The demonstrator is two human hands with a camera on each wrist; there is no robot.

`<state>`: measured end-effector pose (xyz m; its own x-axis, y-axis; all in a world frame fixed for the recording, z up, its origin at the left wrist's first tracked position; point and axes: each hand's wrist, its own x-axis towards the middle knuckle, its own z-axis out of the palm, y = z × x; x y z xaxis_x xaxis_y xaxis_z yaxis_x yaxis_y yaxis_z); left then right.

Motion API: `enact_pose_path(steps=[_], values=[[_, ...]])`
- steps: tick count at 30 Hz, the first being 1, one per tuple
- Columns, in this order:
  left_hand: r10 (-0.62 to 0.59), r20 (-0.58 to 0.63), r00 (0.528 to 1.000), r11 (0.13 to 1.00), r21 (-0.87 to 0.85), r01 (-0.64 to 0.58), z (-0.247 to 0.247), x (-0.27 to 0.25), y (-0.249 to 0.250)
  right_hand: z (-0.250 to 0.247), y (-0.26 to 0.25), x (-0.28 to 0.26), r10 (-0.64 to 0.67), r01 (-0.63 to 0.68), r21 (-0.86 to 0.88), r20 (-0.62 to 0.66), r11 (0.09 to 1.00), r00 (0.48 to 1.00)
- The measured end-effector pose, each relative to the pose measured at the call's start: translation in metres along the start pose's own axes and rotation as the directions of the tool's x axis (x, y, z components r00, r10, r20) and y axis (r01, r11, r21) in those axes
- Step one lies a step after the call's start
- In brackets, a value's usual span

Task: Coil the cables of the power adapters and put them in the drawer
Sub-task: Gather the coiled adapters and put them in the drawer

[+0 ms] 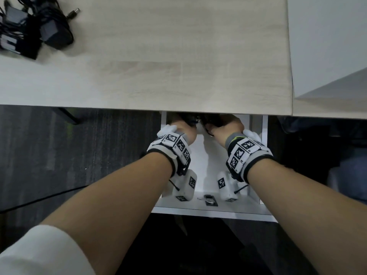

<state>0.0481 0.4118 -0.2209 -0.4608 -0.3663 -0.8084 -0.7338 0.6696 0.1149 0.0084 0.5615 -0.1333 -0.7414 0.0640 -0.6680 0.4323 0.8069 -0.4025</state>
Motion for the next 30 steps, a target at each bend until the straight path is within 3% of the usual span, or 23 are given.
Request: enact_pose_path(steps=[2, 5, 8, 14, 19, 23, 25, 30], values=[[0.048, -0.042, 0.998, 0.997, -0.051, -0.05, -0.024, -0.039, 0.008, -0.004, -0.003, 0.0, 0.028, -0.028, 0.006, -0.006, 1.0, 1.0], [-0.009, -0.091, 0.996, 0.991, -0.137, -0.003, -0.031, -0.055, 0.012, -0.009, -0.008, -0.003, 0.061, -0.06, -0.06, 0.006, 0.996, 0.998], [0.028, -0.071, 0.997, 0.982, -0.184, -0.04, -0.038, -0.073, 0.011, -0.01, -0.013, -0.011, 0.052, -0.05, -0.119, 0.017, 0.992, 0.999], [0.125, -0.164, 0.979, 0.977, -0.152, -0.15, -0.041, -0.093, -0.002, -0.002, -0.021, -0.044, -0.149, 0.167, -0.391, 0.075, 0.905, 0.986], [0.301, -0.195, 0.933, 0.952, 0.003, -0.307, -0.072, -0.122, -0.016, -0.015, -0.033, -0.069, -0.375, 0.412, -0.512, 0.18, 0.754, 0.91], [0.435, -0.151, 0.887, 0.9, 0.058, -0.432, -0.101, -0.133, -0.032, -0.026, -0.064, -0.083, -0.453, 0.489, -0.514, 0.204, 0.705, 0.868], [0.448, -0.155, 0.88, 0.893, 0.117, -0.434, -0.121, -0.14, -0.041, -0.028, -0.083, -0.087, -0.484, 0.517, -0.515, 0.21, 0.684, 0.849], [0.399, -0.377, 0.836, 0.914, 0.089, -0.396, -0.184, -0.141, -0.076, -0.028, -0.161, -0.093, -0.634, 0.645, -0.497, 0.221, 0.581, 0.741]])
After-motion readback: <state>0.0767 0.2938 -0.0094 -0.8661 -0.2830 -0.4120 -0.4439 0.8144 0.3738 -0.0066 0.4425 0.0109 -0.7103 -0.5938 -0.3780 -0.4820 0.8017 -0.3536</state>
